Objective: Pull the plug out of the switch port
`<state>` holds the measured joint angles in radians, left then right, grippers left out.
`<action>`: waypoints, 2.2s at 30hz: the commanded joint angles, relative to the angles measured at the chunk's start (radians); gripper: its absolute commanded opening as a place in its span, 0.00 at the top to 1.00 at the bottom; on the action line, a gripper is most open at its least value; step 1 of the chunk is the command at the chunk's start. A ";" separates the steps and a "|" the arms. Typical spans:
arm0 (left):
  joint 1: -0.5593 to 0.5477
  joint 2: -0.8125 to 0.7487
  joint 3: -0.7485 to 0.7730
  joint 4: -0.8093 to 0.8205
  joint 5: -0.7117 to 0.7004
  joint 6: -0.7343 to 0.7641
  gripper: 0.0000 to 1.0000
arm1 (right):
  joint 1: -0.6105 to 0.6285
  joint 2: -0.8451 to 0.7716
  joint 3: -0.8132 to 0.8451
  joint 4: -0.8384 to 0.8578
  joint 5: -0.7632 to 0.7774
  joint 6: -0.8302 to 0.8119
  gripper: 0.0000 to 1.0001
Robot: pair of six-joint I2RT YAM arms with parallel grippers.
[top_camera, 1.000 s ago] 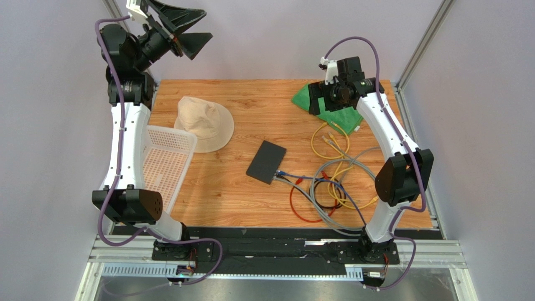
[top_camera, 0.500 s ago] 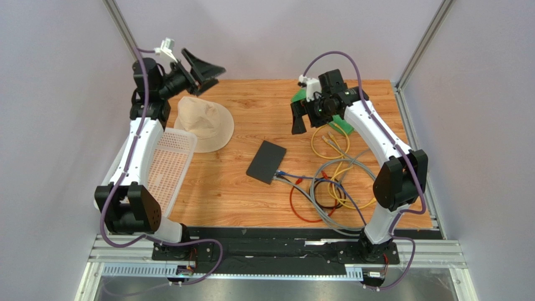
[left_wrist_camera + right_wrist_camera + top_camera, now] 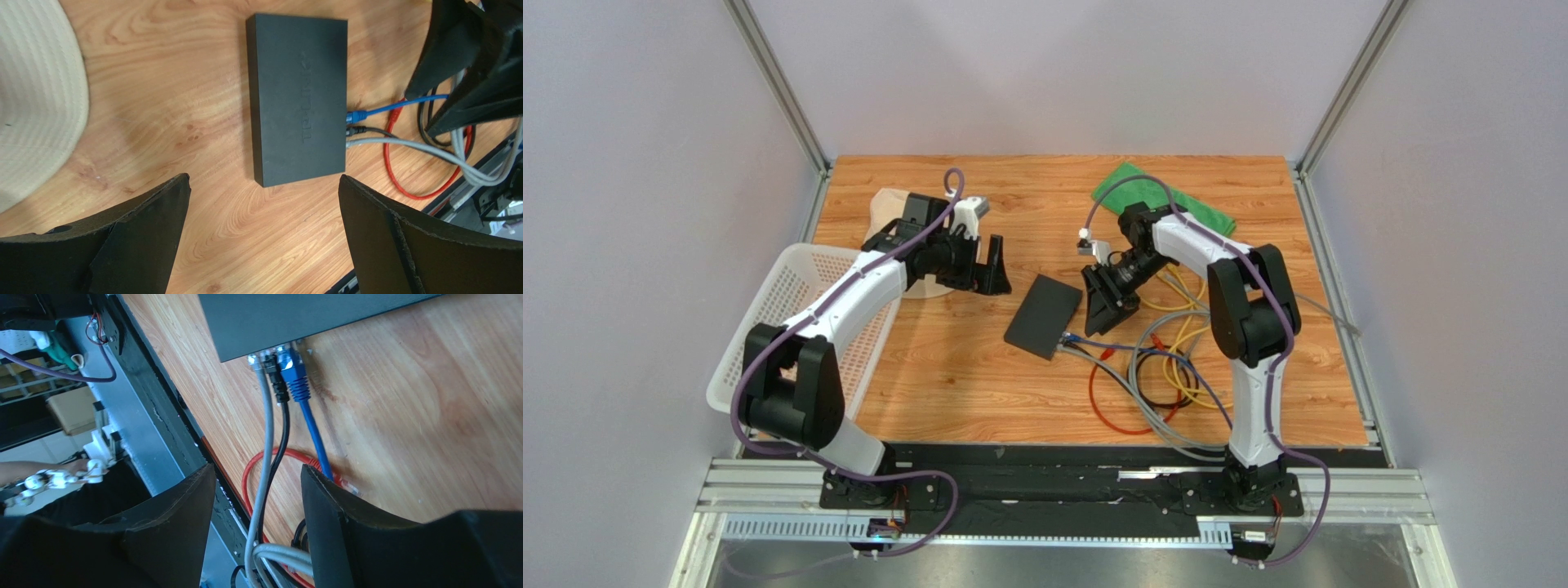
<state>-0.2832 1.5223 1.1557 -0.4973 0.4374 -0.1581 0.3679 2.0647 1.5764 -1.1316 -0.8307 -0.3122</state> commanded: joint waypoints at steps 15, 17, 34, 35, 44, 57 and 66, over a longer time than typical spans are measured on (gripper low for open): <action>-0.088 0.291 0.064 0.086 0.094 0.040 0.59 | 0.012 0.198 0.089 0.269 0.042 0.163 0.43; -0.088 0.328 0.133 0.062 0.045 0.064 0.80 | 0.016 0.209 0.089 0.282 0.044 0.163 0.43; -0.129 0.456 0.206 0.032 0.058 0.086 0.64 | 0.049 0.204 -0.047 0.338 0.025 0.159 0.47; -0.131 0.455 0.206 0.037 0.032 0.081 0.64 | 0.051 0.204 -0.049 0.342 0.033 0.162 0.47; -0.129 0.287 0.202 0.052 -0.051 0.014 0.50 | 0.052 0.218 -0.056 0.360 0.061 0.179 0.52; -0.142 0.354 0.148 0.138 0.173 0.032 1.00 | 0.054 0.259 -0.023 0.351 0.104 0.199 0.55; -0.162 0.452 0.153 0.143 0.067 0.032 1.00 | 0.077 0.282 -0.001 0.339 0.145 0.211 0.57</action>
<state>-0.4290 1.9457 1.2957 -0.3756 0.5484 -0.1360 0.4084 2.2642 1.5761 -0.8600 -0.9154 -0.0563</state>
